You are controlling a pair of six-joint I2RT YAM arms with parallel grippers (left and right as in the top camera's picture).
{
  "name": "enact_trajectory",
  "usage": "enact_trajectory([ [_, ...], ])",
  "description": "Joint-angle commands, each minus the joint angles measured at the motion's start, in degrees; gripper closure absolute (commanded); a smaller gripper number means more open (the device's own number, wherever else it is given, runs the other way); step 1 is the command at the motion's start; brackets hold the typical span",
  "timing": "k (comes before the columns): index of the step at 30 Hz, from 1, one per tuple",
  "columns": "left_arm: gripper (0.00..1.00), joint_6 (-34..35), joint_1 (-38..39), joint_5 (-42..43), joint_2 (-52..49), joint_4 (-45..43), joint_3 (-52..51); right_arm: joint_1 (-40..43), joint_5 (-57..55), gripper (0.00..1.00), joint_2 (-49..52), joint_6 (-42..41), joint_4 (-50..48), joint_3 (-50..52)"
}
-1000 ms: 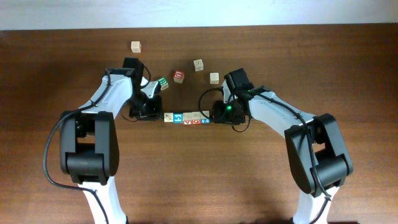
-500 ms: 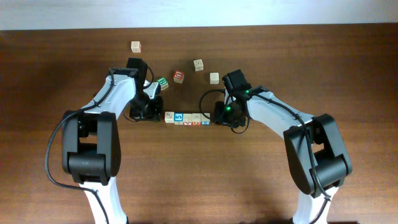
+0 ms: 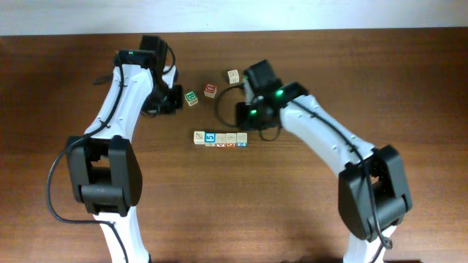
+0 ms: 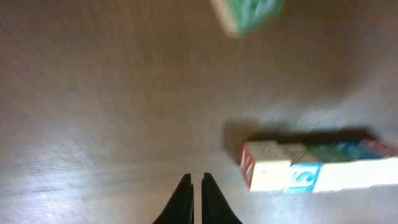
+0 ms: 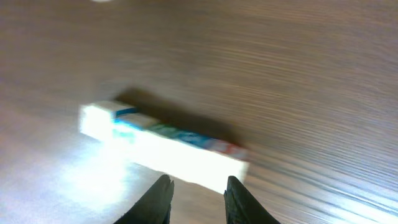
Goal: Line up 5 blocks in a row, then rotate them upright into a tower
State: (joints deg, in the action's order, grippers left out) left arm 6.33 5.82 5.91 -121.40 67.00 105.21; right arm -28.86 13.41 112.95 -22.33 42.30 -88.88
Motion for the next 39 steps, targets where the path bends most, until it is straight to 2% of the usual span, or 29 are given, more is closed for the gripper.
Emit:
enact_trajectory([
  [1,0.94,0.5,-1.0,-1.1,-0.1,-0.7,1.3,-5.9,-4.7,0.71,0.4,-5.4,-0.7,-0.4],
  [5,0.96,0.2,-1.2,-1.3,-0.5,-0.6,1.3,-9.9,-7.1,0.83,3.9,-11.1,-1.9,-0.4],
  [11,0.96,0.2,-1.6,-1.3,-0.6,-0.8,1.3,-12.3,-7.0,0.90,7.2,-12.7,-2.3,-0.2],
  [39,0.95,0.3,-1.5,-1.2,-0.6,-0.7,0.7,-12.8,-7.7,0.90,11.3,-12.7,-6.9,-0.2],
])
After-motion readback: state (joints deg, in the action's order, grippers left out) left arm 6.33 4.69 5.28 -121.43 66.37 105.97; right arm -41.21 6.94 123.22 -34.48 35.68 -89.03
